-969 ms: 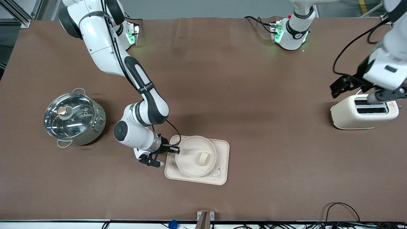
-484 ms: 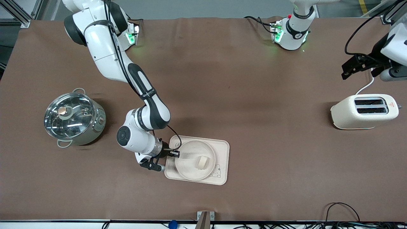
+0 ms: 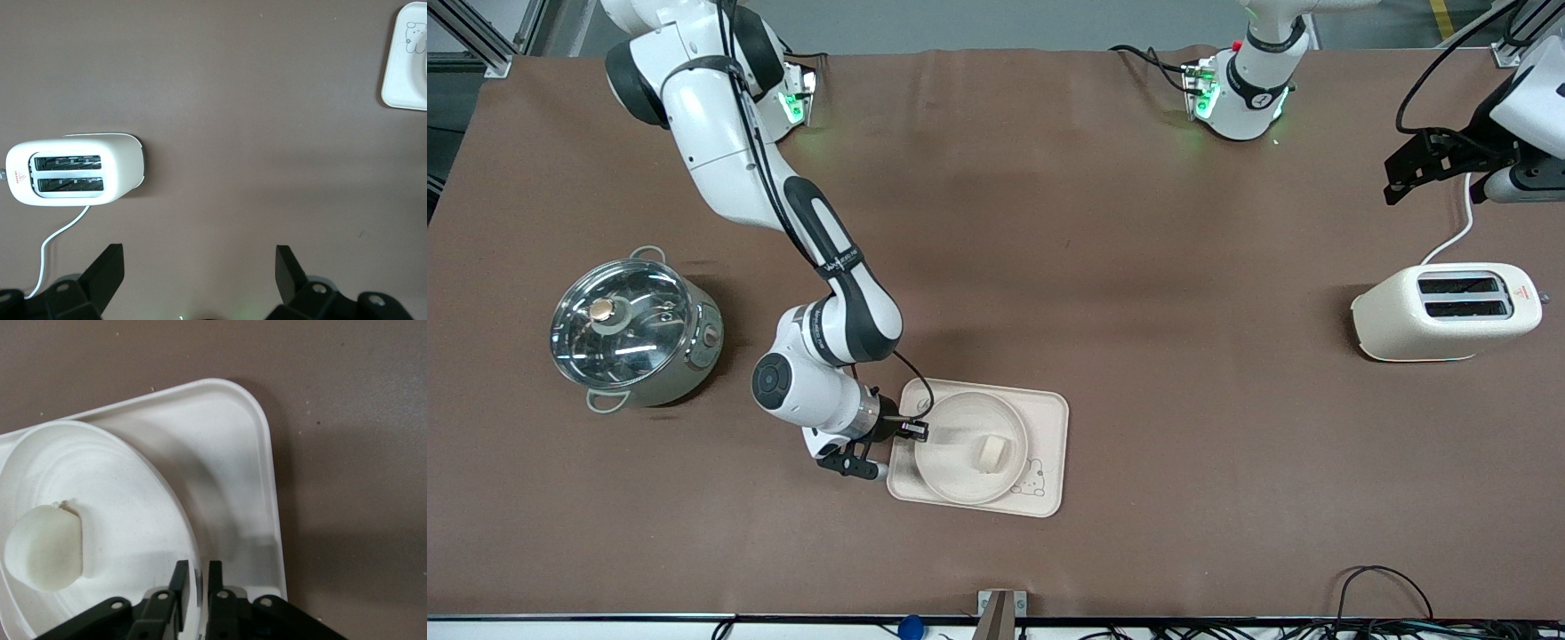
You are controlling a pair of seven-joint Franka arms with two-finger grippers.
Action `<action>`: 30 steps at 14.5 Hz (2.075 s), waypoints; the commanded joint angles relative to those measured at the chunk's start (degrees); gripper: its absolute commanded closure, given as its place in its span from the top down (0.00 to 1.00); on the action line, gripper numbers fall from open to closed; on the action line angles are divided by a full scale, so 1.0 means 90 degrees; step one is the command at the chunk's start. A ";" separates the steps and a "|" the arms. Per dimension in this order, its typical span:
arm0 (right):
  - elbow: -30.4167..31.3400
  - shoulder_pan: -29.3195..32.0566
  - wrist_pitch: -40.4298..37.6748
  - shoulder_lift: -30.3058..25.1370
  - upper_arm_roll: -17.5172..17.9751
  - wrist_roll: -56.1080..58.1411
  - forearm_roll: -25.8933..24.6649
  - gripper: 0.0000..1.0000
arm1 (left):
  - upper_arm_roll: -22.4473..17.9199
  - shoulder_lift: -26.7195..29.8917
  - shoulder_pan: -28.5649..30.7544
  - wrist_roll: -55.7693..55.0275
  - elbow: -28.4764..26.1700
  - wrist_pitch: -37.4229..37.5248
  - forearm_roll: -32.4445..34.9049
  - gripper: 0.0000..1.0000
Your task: Place bun in plate and plate on tray
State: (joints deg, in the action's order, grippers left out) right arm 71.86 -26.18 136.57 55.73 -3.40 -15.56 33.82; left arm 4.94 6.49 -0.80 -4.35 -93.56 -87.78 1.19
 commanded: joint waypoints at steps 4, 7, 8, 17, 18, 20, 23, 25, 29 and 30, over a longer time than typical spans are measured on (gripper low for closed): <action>0.0219 0.0086 -0.0526 -0.0362 -0.0091 -0.0166 -0.0144 0.73 | -0.0051 0.0011 -0.0047 0.0112 -0.0014 -0.0003 -0.0063 1.00; 0.0219 0.0184 -0.0867 -0.0567 -0.0120 -0.0176 -0.0134 0.75 | -0.0051 0.0011 -0.0047 0.0112 -0.0005 -0.0003 -0.0073 1.00; 0.0229 0.0232 -0.1004 -0.0674 -0.0120 -0.0186 -0.0134 0.79 | -0.0051 0.0011 -0.0038 0.0112 -0.0005 -0.0003 -0.0073 1.00; 0.0766 0.0662 -0.3218 -0.2332 -0.1123 -0.0079 -0.0280 1.00 | -0.0051 0.0011 -0.0028 0.0112 0.0034 -0.0003 -0.0083 1.00; 0.0756 0.0662 -0.3773 -0.2586 -0.1426 0.0086 -0.0580 1.00 | -0.0051 0.0011 -0.0038 0.0112 0.0034 -0.0003 -0.0083 1.00; 0.0776 0.0808 -0.4468 -0.3094 -0.1750 0.0418 -0.0904 1.00 | -0.0041 0.0011 -0.0038 0.0122 0.0034 -0.0003 -0.0083 1.00; 0.0824 0.1149 -0.5406 -0.3807 -0.1810 0.0916 -0.1627 1.00 | -0.0050 0.0011 -0.0038 0.0122 0.0034 -0.0003 -0.0083 1.00; 0.0960 0.1306 -0.5769 -0.4256 -0.1781 0.0976 -0.1948 1.00 | -0.0041 0.0011 -0.0038 0.0122 0.0034 -0.0003 -0.0083 1.00; 0.1283 0.1686 -0.5790 -0.5156 -0.1440 0.1541 -0.2868 1.00 | -0.0041 0.0021 -0.0038 0.0122 0.0034 0.0007 -0.0083 1.00; 0.1284 0.1891 -0.5809 -0.5254 -0.1265 0.1707 -0.2985 1.00 | -0.0041 0.0021 -0.0038 0.0122 0.0034 0.0007 -0.0083 1.00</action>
State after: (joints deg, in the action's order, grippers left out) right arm 79.66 -12.77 83.54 12.82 -18.55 -3.11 9.62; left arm 4.94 6.33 -0.89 -4.35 -93.43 -87.82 1.18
